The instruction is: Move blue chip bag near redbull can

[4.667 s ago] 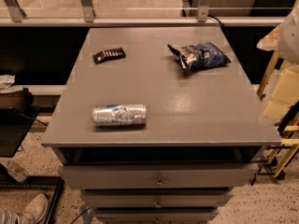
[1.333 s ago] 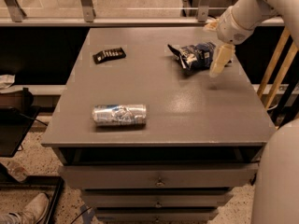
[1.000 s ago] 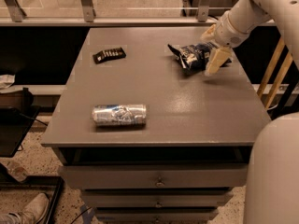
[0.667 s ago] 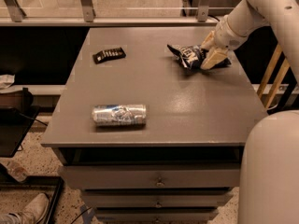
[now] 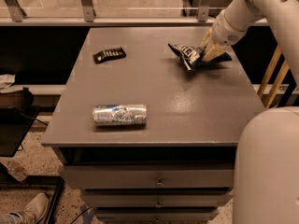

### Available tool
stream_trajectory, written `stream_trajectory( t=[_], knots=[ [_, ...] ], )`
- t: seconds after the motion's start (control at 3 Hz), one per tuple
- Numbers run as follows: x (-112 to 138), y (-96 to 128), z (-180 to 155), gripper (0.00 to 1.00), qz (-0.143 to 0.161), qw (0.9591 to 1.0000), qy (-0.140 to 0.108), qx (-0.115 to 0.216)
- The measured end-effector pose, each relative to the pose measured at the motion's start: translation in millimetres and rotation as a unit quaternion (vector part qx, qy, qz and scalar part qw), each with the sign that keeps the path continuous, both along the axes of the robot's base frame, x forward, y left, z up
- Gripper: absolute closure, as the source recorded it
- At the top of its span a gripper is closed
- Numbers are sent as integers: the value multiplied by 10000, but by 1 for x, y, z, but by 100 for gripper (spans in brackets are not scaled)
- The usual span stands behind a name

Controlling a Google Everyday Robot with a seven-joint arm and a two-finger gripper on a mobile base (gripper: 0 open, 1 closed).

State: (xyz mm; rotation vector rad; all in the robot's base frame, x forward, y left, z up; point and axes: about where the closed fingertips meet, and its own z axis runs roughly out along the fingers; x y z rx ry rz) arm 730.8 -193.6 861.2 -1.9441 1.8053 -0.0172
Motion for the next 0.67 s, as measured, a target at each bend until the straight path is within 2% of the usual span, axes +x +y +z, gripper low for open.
stream_trajectory(
  t=[0.33, 0.67],
  knots=[
    [-12, 17, 27, 100, 107, 9987, 91, -483],
    [-26, 36, 40, 100, -8, 9966, 405, -713]
  ],
)
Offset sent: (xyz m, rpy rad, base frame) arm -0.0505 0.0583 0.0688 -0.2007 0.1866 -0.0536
